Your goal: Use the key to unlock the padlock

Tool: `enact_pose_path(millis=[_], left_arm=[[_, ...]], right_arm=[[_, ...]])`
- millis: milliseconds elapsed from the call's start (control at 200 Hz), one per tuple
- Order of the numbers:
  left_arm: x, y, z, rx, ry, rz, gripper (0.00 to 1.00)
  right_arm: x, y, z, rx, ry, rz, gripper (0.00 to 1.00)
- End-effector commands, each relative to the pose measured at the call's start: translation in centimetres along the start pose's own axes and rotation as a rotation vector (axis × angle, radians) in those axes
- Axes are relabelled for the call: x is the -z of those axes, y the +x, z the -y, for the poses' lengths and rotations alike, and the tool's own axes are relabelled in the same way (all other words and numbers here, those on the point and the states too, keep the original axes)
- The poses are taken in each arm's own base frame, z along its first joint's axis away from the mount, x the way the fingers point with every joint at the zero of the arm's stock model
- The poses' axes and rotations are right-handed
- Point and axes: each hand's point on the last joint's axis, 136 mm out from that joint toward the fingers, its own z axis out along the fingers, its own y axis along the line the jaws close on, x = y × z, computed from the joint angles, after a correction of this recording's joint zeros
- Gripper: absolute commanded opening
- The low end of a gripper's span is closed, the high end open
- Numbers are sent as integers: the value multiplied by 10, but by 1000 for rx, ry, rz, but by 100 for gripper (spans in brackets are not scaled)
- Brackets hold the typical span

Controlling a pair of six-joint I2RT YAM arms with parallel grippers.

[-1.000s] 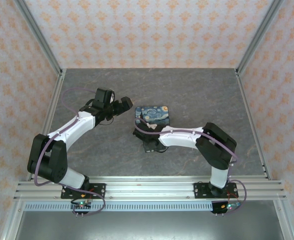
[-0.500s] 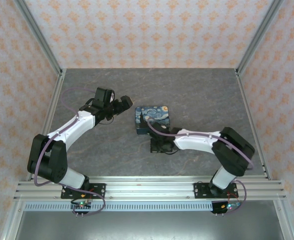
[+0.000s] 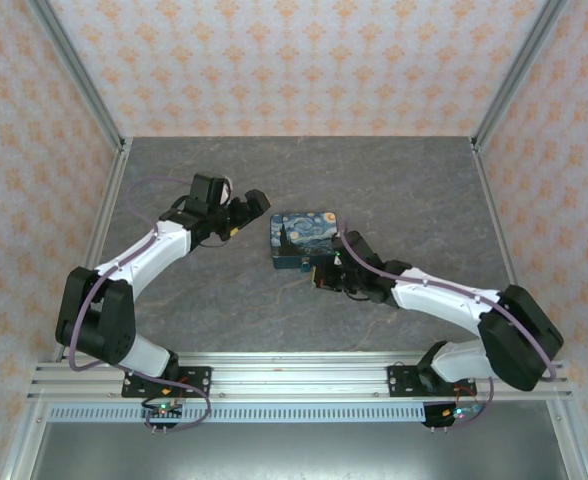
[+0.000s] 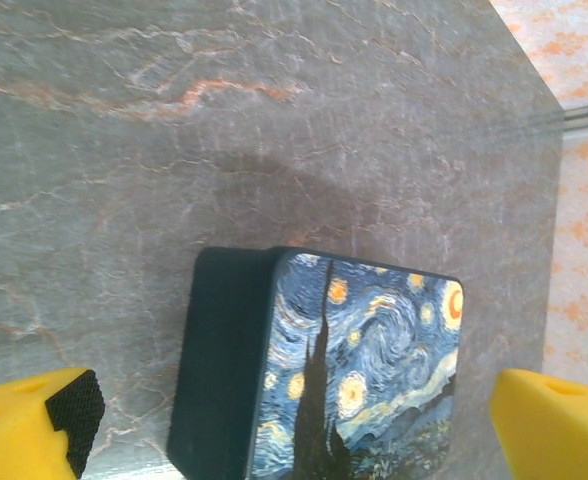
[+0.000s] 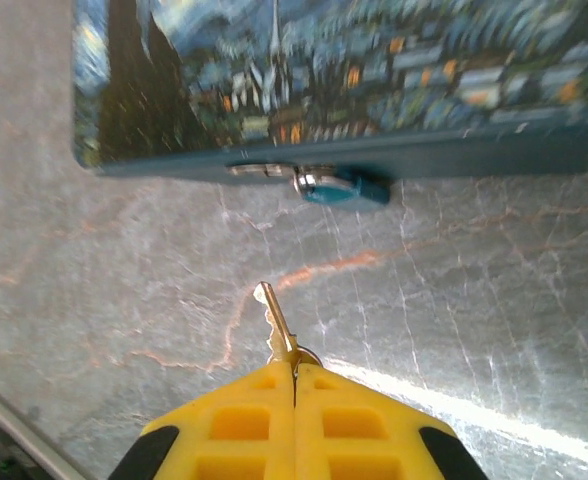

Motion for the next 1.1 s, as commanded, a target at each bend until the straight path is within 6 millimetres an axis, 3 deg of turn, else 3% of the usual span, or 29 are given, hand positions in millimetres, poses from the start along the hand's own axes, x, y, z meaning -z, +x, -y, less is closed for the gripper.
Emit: enact_pose_path(millis=[0,260,435,811,1091], left_arm=[[-1,3,35,-26,108,-35,100],[-16,45,80,-120,205,-164,94],[-28,69,99,-150,265,-251,73],[-37,112,107,-213,305,-410,40],[-42,129,107,-227,306,-459,37]], right_arm=[[14,-18,-15,-13,-112,72,0],[32,-43,-19,-70,-184,133,0],[34,-49,-28,-61,-204,132,0],[30,-53,-31,-55,-203,123,0],[29,-54,-31,-57,-200,125,0]])
